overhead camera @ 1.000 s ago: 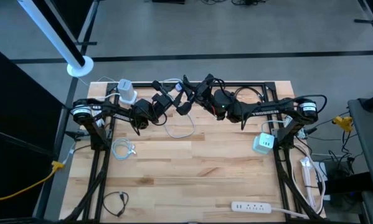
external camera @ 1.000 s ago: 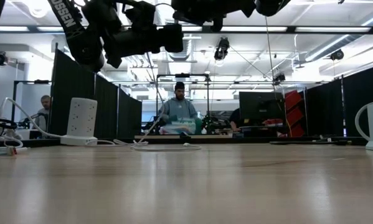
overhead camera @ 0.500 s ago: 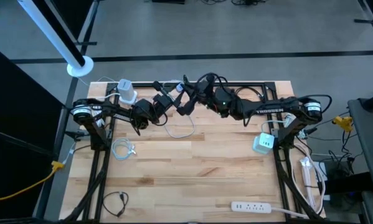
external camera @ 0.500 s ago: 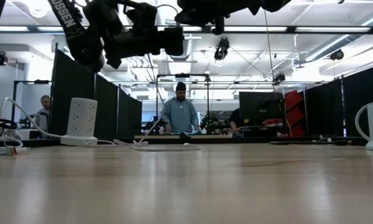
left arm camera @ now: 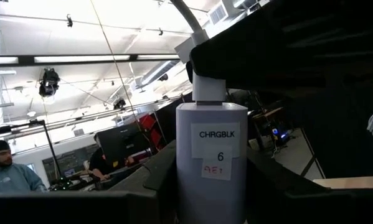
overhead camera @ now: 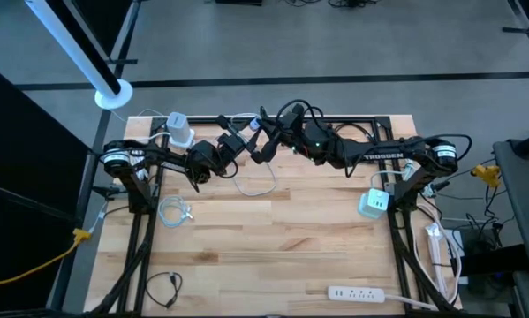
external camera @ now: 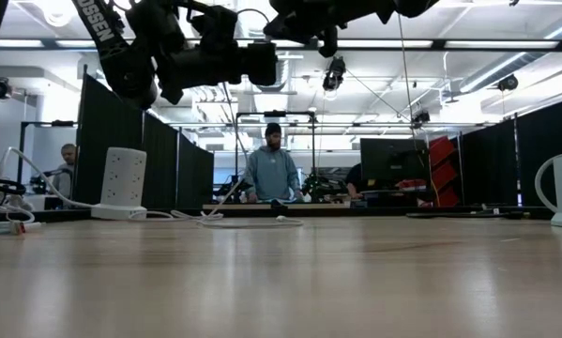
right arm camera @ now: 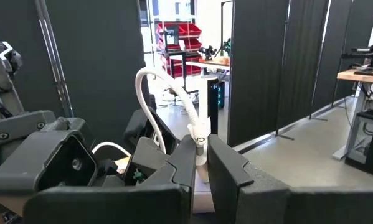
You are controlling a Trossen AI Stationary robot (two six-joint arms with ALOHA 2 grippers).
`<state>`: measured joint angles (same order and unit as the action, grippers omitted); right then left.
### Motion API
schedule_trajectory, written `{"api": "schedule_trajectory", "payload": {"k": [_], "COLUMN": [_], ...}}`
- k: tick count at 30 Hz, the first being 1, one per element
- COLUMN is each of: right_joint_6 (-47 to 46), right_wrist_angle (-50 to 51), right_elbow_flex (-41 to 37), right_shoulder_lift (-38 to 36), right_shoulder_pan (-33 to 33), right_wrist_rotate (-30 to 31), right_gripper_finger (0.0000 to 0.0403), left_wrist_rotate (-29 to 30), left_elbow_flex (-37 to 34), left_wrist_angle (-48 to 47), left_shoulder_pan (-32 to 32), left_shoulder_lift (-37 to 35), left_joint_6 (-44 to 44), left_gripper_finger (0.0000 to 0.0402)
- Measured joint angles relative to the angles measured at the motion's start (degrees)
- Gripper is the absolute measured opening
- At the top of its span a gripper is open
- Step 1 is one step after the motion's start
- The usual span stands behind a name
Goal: Insert USB
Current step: Insert the white charger cable into the purple charger adapter
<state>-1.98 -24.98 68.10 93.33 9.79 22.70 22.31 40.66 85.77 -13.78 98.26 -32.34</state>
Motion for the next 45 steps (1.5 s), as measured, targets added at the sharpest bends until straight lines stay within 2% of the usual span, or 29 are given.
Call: {"api": "schedule_trajectory", "payload": {"k": [10, 17, 21, 40, 45], "right_joint_6": [0.97, 7.43, 9.85, 14.02, 12.6], "right_wrist_angle": [0.82, 2.31, 2.89, 0.39, 1.24], "right_elbow_flex": [-0.09, -0.26, -0.35, -0.11, -0.11], "right_shoulder_lift": [-0.16, -2.46, -3.34, -3.2, -3.2], "right_shoulder_pan": [-0.03, -0.48, -0.52, -0.53, -0.51], "right_wrist_rotate": [1.31, 0.55, 1.32, 3.05, 3.11], "right_gripper_finger": [0.0036, 0.0143, 0.0175, 0.0139, 0.0131], "left_wrist_rotate": [0.12, 0.22, 0.7, 2.26, 2.29], "left_elbow_flex": [0.0, 0.12, 0.17, 0.02, 0.02], "left_wrist_angle": [-1.7, -3.04, -3.39, -7.34, -7.38], "left_shoulder_pan": [0.0, 0.1, 0.17, 0.15, 0.15], "left_shoulder_lift": [0.0, -0.26, -0.28, -0.28, -0.26], "left_joint_6": [0.44, 0.34, 0.69, 3.34, 3.37], "left_gripper_finger": [0.012, 0.012, 0.012, 0.012, 0.012]}}
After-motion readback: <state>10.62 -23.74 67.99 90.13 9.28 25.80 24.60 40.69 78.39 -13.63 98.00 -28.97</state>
